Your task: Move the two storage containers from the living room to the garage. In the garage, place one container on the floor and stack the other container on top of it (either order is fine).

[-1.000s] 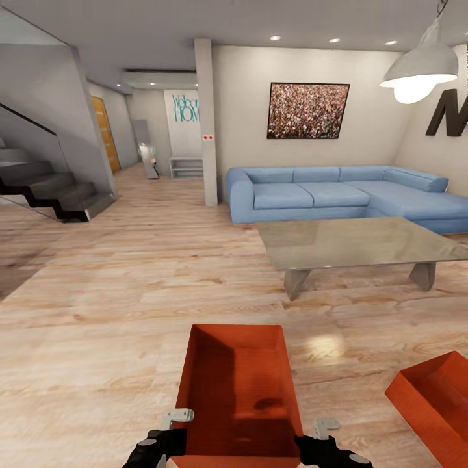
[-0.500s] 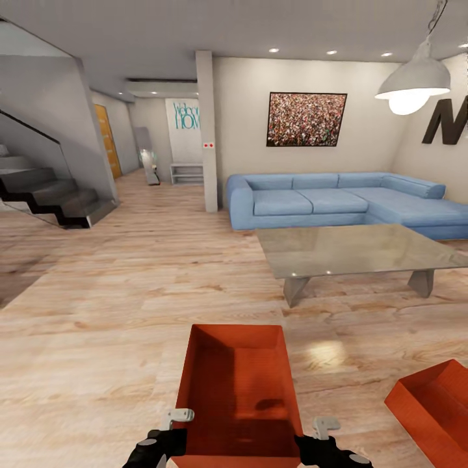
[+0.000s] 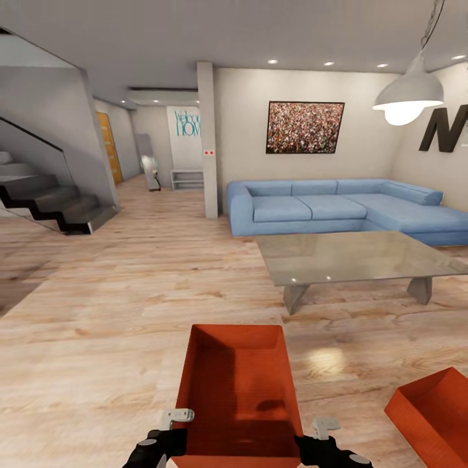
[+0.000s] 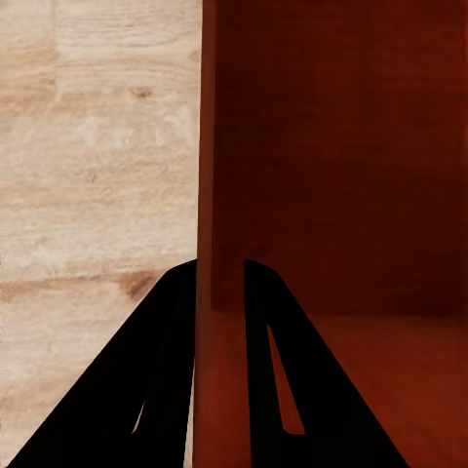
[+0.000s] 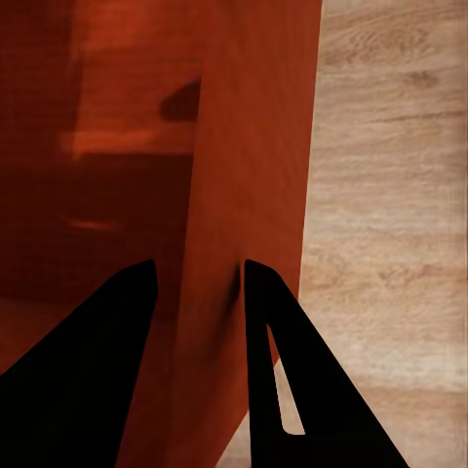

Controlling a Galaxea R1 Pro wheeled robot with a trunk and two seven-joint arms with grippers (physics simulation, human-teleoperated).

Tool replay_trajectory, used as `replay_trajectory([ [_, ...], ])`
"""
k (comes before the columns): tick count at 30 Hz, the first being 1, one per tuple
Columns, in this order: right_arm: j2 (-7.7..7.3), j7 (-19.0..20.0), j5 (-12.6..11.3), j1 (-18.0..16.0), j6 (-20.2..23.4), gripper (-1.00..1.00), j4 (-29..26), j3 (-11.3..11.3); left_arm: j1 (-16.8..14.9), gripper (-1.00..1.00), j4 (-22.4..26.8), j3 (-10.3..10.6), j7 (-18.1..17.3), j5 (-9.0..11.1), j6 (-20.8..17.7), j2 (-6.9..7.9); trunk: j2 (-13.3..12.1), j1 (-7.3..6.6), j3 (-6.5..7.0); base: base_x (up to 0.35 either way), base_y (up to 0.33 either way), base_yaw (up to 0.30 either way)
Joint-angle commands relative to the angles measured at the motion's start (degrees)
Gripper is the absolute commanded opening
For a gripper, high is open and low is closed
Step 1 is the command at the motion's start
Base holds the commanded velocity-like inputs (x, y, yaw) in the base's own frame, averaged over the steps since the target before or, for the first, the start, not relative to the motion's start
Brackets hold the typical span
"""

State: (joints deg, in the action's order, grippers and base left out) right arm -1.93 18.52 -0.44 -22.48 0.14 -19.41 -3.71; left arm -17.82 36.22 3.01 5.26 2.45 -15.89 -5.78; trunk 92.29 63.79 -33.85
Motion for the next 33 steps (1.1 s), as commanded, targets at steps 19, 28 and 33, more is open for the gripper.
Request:
replay_trajectory([
  [19,-0.01,0.4,0.1,0.0,-0.1,-1.0,-0.1,-0.2,0.0,-1.0,0.1,0.1,0.7,-0.1,-0.4,0.06,-7.6,-4.18,3.44,0.0,0.0,0.0],
  [28,-0.01,0.3,0.1,0.0,-0.1,-1.0,-0.1,-0.2,0.0,-1.0,0.1,0.1,0.7,-0.1,-0.4,0.06,-11.2,-6.16,5.06,0.0,0.0,0.0],
  [33,-0.01,0.3,0.1,0.0,-0.1,-1.0,-0.1,-0.2,0.0,-1.0,0.1,0.1,0.7,-0.1,-0.4,0.06,-13.2,-7.26,5.96,0.0,0.0,0.0],
])
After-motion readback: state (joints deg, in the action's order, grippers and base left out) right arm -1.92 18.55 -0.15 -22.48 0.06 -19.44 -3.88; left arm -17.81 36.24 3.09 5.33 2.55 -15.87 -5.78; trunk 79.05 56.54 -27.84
